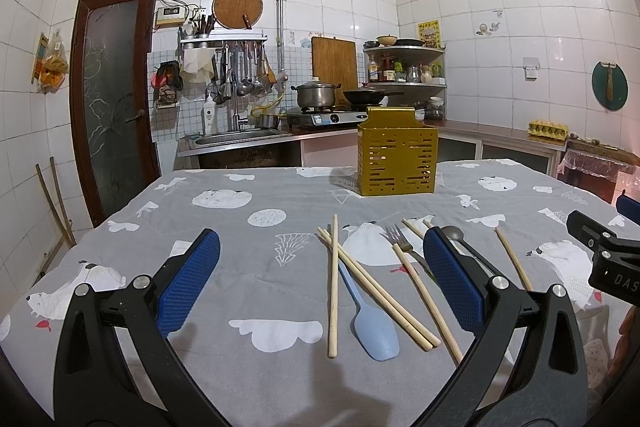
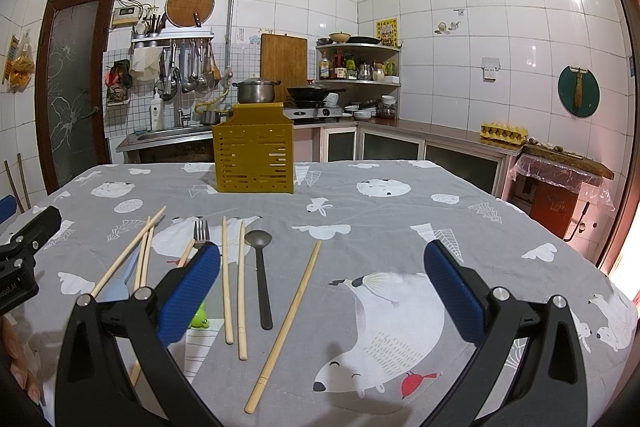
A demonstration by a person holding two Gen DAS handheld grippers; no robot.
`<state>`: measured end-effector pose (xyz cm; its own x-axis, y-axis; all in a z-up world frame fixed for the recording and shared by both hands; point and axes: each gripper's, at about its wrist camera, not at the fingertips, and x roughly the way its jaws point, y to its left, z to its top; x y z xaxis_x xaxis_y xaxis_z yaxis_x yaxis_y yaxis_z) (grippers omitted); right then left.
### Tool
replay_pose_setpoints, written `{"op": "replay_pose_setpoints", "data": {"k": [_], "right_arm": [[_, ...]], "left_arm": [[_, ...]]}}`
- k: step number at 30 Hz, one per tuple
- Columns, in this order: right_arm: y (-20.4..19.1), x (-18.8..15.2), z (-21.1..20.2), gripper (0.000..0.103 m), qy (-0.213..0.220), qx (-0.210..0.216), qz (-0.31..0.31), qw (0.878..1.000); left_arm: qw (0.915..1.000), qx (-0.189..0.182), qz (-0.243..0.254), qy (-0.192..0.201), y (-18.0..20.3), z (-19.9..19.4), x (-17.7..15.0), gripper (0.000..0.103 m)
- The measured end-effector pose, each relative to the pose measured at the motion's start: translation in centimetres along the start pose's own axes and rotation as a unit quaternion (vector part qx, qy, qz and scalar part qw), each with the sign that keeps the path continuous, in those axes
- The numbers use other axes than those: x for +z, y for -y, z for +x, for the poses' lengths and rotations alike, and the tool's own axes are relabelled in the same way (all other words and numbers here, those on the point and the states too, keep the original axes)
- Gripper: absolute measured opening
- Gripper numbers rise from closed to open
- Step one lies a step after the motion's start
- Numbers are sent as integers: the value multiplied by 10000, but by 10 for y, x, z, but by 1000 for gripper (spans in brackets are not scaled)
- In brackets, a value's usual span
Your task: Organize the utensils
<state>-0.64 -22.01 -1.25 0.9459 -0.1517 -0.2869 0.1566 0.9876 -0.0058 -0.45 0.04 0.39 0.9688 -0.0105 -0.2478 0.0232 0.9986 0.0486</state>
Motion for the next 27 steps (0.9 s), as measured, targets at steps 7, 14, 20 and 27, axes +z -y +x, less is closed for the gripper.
{"op": "replay_pose_setpoints", "data": {"k": [7,14,20,27], "right_arm": [[0,3,-5,99,78,-3,-45,10000],[-5,6,-7,99,47,110,-143,9998],[-7,8,-10,99,46,81,-207,9997],[-6,10,-1,99,-188,36,-175,9997]], "left_arm": [[9998,-80,-72,-156,-3,5,-2,98],[9991,-139,-197,-357,-7,13,-4,98],[9985,-119,-206,-495,-7,17,-5,98],[9956,-220,-290,-868,-10,32,-5,98]]}}
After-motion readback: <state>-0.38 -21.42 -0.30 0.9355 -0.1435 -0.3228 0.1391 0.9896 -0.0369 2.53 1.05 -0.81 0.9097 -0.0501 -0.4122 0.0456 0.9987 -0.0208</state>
